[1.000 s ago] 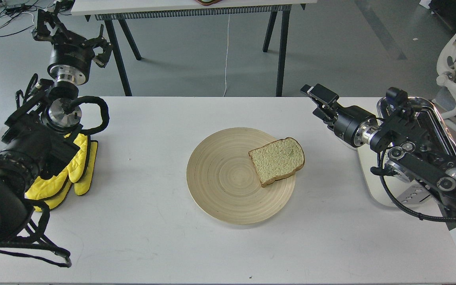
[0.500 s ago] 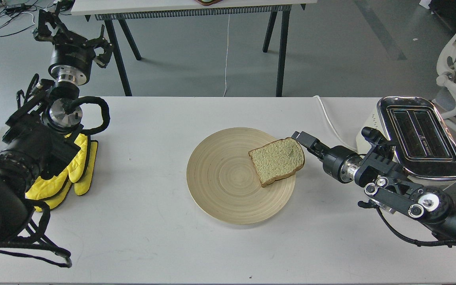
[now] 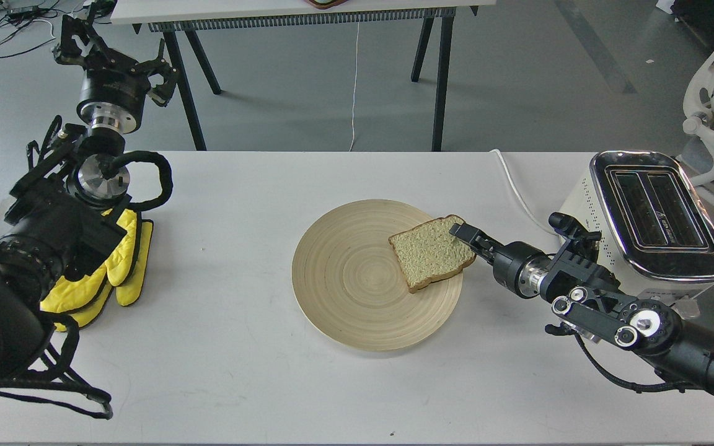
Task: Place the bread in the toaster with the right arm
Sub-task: 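Close the right gripper on the edge of the bread slice, then lift the bread with the right gripper above the toaster slot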
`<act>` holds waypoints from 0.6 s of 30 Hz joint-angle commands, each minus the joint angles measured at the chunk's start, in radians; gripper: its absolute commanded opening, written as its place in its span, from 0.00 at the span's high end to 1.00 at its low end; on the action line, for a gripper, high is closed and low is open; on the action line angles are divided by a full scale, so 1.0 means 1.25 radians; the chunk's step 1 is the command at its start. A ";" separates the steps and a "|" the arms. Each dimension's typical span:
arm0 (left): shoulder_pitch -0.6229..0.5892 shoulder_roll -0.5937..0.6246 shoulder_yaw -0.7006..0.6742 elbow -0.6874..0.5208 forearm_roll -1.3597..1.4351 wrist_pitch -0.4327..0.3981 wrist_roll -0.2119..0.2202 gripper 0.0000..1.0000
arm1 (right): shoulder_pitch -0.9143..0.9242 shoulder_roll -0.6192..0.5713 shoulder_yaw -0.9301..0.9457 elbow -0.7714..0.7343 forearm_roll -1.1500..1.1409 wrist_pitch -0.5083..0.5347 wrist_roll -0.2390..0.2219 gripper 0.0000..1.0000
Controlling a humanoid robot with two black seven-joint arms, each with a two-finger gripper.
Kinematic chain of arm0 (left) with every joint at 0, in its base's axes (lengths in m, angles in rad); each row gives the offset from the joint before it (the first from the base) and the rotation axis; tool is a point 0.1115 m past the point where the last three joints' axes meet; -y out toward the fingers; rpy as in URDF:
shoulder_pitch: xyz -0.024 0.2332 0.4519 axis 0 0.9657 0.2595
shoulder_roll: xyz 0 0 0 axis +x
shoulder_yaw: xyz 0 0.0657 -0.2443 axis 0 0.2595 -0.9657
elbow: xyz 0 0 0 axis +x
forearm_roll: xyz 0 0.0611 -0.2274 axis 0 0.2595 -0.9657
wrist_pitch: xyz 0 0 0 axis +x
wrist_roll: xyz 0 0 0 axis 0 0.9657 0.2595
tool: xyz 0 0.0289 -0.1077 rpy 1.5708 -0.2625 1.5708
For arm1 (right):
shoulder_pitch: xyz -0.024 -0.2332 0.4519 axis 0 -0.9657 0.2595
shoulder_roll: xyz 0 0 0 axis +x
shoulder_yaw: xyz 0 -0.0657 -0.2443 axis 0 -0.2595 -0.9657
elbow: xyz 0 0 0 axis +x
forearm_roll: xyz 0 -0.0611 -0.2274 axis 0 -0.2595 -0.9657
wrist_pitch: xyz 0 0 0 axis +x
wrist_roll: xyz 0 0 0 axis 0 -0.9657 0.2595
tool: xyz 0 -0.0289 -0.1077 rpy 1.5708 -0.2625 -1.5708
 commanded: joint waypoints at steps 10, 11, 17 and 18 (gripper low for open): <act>0.000 -0.001 -0.001 0.000 0.000 0.000 0.000 0.00 | 0.011 -0.001 -0.005 0.013 0.005 0.000 -0.016 0.89; 0.000 -0.001 -0.001 0.000 0.000 0.000 0.000 0.00 | 0.013 -0.003 -0.004 0.019 0.006 0.000 -0.016 0.89; 0.000 -0.001 -0.004 0.000 -0.001 0.000 -0.001 0.00 | 0.056 -0.103 0.011 0.143 0.007 0.000 -0.015 0.89; 0.000 -0.001 -0.004 0.000 -0.001 0.000 -0.001 0.00 | 0.070 -0.133 0.011 0.171 0.009 0.000 -0.015 0.89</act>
